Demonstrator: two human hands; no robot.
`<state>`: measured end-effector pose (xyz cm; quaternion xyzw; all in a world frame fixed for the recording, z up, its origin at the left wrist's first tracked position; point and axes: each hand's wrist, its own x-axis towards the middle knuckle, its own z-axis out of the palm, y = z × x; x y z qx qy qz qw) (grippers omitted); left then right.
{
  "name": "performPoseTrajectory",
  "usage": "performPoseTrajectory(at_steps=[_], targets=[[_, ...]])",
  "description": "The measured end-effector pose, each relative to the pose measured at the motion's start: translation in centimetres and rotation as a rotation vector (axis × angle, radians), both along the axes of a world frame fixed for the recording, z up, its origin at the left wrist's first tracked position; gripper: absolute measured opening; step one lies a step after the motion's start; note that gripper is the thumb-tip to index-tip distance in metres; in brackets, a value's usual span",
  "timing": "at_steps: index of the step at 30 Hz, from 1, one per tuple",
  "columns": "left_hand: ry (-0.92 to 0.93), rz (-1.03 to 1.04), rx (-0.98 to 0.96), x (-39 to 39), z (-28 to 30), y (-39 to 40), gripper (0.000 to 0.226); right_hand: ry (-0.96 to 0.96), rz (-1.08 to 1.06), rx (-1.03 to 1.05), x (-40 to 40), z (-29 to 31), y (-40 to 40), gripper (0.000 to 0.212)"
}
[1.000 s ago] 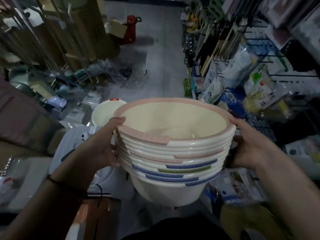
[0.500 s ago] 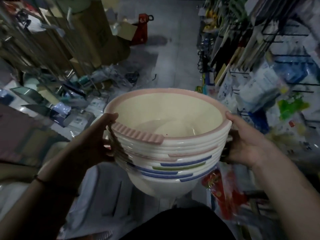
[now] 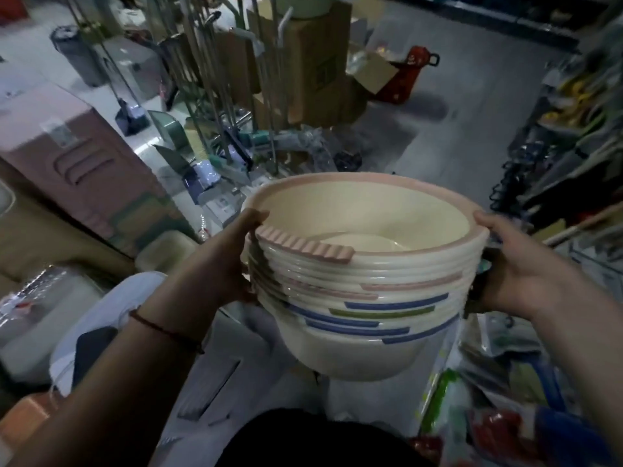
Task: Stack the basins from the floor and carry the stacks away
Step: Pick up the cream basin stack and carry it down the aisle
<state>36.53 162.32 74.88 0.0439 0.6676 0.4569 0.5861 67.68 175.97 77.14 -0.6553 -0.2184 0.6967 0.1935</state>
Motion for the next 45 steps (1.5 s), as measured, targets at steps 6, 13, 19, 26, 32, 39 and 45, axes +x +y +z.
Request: performPoseTrajectory(at_steps=[6, 13, 19, 26, 32, 39, 45], targets=[[-0.069, 0.053, -0.071, -4.6, -2.8, 3.5, 0.062, -0.055, 0.089, -0.048, -7.1, -1.5, 7.4, 0.064], [-0.08, 0.165, -0.1, -11.1, -5.4, 10.0, 0.031, -0.156, 0.148, -0.066, -15.5, -5.9, 15.3, 0.071], [-0.105, 0.145, -0.106, -16.6, -7.2, 13.2, 0.033, -0.195, 0.191, -0.079, -22.3, -10.6, 18.5, 0.031], [-0.177, 0.374, -0.178, -22.4, -12.2, 15.0, 0.051, -0.209, 0.418, -0.08, -31.6, -15.0, 24.0, 0.044], [-0.237, 0.621, -0.198, -25.6, -16.4, 16.6, 0.051, -0.198, 0.601, -0.082, -41.1, -19.0, 29.0, 0.058], [-0.13, 0.96, -0.185, -28.2, -25.7, 17.4, 0.082, -0.182, 0.85, -0.067, -51.3, -26.9, 32.6, 0.026], [-0.123, 1.111, -0.182, -28.1, -35.7, 17.0, 0.066, -0.203, 1.02, -0.06, -55.0, -37.8, 34.2, 0.039]])
